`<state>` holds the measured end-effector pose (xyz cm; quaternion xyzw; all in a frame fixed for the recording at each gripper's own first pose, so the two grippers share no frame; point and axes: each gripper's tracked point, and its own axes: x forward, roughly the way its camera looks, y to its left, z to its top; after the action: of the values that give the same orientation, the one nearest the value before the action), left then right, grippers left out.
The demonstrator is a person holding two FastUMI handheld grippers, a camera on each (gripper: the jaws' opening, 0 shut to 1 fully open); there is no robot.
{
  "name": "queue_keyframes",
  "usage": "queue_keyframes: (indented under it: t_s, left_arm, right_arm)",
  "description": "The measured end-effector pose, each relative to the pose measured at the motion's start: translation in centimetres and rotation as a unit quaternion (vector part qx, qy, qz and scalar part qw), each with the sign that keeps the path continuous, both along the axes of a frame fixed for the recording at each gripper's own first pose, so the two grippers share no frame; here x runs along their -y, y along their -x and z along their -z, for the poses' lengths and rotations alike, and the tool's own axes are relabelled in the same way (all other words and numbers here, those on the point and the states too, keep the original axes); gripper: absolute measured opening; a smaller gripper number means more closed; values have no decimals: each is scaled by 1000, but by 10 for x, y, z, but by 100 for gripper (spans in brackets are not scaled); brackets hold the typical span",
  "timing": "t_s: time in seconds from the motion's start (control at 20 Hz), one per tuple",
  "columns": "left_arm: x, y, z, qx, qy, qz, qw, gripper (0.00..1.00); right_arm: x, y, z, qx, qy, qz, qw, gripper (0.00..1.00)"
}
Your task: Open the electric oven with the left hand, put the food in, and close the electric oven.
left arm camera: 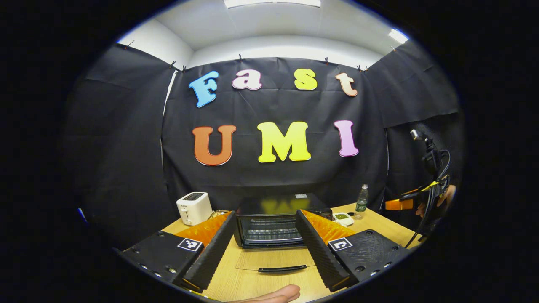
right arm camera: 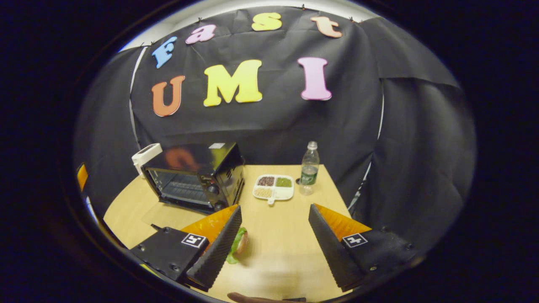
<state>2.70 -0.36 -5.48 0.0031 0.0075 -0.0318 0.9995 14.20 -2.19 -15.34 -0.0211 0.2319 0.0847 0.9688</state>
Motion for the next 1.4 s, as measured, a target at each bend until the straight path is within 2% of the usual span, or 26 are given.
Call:
queue_keyframes:
  t_s: [0.1,0.15,0.3,0.35,0.4,0.45,0.5,0.55,0.65,0.7,0.75,0.85,0.95,1.0,1.05,1.1,1.15,1.2,1.25,1.35,1.4]
  left_arm:
    - [-6,2,-7,6,-2,-4,1000,93]
    - [-8,3,-10,10,-3,-7,1000,93]
    - [-13,3,-14,15,-3,-15,1000,93]
    - [-11,2,-15,19,-1,-14,1000,93]
    - [-9,0,-15,21,1,-9,1000,93]
    - [-9,0,-10,16,3,-7,1000,93]
    - [-12,0,-8,15,6,-14,1000,93]
    - [-13,-2,-10,17,9,-18,1000,93]
    - [-11,-4,-9,19,14,-21,1000,94]
    - [-9,-6,-10,22,13,-19,999,94]
    - [-6,-10,-9,22,13,-17,1000,94]
    - [-3,-14,-1,14,10,-14,1000,94]
    - [-3,-17,0,13,5,-18,1000,94]
    - [-5,-17,0,14,2,-24,1000,94]
    - [-6,-19,1,13,1,-30,999,94]
    - [-9,-19,1,13,0,-35,999,94]
    - [-9,-19,3,11,-2,-38,999,94]
    - [-11,-17,4,10,-4,-39,999,94]
    - [-14,-15,5,8,-6,-41,999,94]
    - [-19,-10,5,7,-7,-43,999,94]
    - [-23,-6,5,8,-5,-44,999,94]
  right_arm:
    - [-13,-9,27,-48,-25,-21,998,89]
    - [-22,-12,39,-74,-39,-33,996,98]
    - [-43,-16,72,-142,-76,-76,984,95]
    - [-50,-16,82,-168,-87,-86,978,80]
    - [-57,-16,92,-192,-99,-96,972,90]
    - [-63,-14,104,-216,-108,-107,965,90]
    - [-67,-12,111,-237,-119,-117,957,79]
    - [-72,-9,115,-256,-130,-129,949,90]
    - [-76,-6,125,-290,-137,-152,935,90]
    - [-76,-8,132,-300,-136,-159,931,77]
    - [-78,-10,137,-309,-136,-162,927,88]
    - [-79,-16,142,-322,-144,-163,921,87]
    - [-82,-14,145,-341,-160,-167,911,80]
    - [-85,-12,146,-351,-165,-173,905,61]
    - [-85,-13,147,-355,-166,-178,903,69]
    - [-86,-15,148,-357,-170,-178,901,55]
    - [-87,-13,146,-360,-177,-180,898,55]
    - [-89,-14,145,-363,-184,-181,895,60]
    - [-89,-15,144,-365,-193,-176,894,48]
    - [-94,-13,141,-362,-198,-171,895,36]
    - [-95,-13,140,-360,-199,-167,896,42]
